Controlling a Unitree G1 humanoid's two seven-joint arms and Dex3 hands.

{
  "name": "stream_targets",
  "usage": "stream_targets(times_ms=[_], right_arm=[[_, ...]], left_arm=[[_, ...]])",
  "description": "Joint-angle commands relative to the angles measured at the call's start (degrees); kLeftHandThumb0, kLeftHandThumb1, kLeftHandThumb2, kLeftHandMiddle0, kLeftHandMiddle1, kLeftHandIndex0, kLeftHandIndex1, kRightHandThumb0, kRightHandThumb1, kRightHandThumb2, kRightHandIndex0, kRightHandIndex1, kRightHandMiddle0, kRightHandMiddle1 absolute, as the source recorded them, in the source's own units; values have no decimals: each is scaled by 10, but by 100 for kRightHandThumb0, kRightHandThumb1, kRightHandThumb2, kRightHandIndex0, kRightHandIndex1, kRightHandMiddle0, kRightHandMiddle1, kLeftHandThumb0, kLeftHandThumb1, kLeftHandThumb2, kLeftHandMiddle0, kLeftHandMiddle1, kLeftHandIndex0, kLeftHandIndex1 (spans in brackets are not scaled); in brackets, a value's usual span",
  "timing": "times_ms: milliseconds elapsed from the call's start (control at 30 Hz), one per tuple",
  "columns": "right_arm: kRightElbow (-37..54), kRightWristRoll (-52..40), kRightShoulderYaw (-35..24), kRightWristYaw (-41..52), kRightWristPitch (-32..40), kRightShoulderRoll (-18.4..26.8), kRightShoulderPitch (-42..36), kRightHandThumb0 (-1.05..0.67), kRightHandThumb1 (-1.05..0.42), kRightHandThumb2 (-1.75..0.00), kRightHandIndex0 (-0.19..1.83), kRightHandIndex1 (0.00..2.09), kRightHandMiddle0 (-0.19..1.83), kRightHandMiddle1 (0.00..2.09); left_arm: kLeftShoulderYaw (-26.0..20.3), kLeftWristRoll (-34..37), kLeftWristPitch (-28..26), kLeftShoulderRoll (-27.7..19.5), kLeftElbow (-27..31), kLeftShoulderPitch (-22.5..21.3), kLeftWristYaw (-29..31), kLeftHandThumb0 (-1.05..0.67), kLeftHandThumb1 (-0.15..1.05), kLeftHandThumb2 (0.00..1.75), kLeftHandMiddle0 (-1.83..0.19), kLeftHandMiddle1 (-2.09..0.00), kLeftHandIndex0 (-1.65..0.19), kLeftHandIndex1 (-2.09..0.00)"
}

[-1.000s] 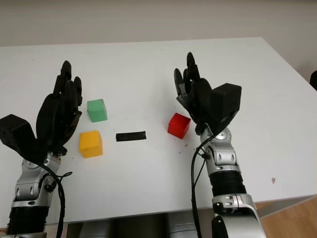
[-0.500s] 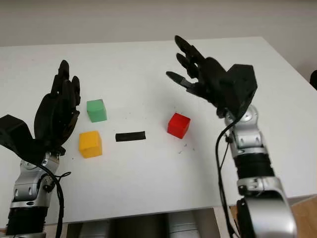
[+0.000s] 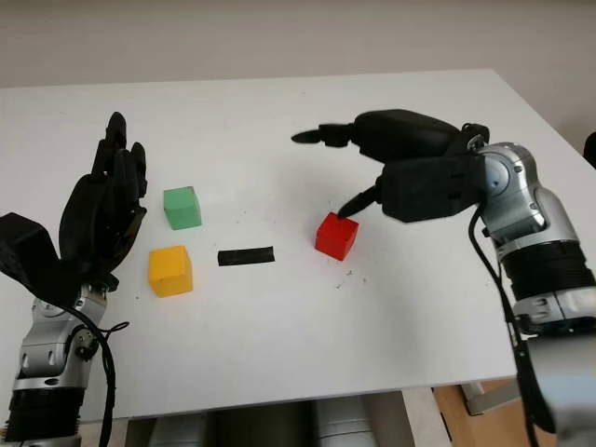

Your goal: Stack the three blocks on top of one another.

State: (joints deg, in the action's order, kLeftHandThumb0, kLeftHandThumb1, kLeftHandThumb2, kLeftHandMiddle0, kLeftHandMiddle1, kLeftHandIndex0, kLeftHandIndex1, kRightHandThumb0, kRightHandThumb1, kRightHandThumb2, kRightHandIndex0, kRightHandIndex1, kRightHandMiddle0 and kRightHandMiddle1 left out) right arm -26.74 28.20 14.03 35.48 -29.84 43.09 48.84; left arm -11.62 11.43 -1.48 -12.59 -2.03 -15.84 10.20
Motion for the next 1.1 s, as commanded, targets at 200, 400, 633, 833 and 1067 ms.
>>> stream_targets(times_ms=[200, 400, 633, 833, 1067], right_arm=[[-5, 69, 32, -32, -81, 43, -11, -42, -76, -4, 23, 8, 22, 8], [-13, 77, 29, -69, -113, 54, -34, -44, -78, -5, 22, 6, 20, 6], [-79, 100, 36, -185, -165, 36, -50, -44, -81, -6, 26, 8, 26, 9], [-139, 142, 58, -295, -191, 9, -46, -40, -86, -7, 28, 8, 33, 11], [-222, 193, 92, -423, -229, -15, -20, -40, -86, -6, 37, 12, 42, 17]], left_arm=[[4, -20, -11, -19, 11, -5, 0, -76, 105, 66, 19, 0, 19, 0], [6, -25, -8, -27, 6, -6, 8, -72, 105, 68, 19, 0, 19, 0], [5, -22, -15, -22, 4, -11, 7, -74, 105, 64, 19, 0, 19, 0], [6, -25, -12, -26, 6, -9, 9, -73, 105, 65, 19, 0, 19, 0], [5, -30, -6, -24, 13, -2, 6, -72, 105, 67, 19, 0, 19, 0]])
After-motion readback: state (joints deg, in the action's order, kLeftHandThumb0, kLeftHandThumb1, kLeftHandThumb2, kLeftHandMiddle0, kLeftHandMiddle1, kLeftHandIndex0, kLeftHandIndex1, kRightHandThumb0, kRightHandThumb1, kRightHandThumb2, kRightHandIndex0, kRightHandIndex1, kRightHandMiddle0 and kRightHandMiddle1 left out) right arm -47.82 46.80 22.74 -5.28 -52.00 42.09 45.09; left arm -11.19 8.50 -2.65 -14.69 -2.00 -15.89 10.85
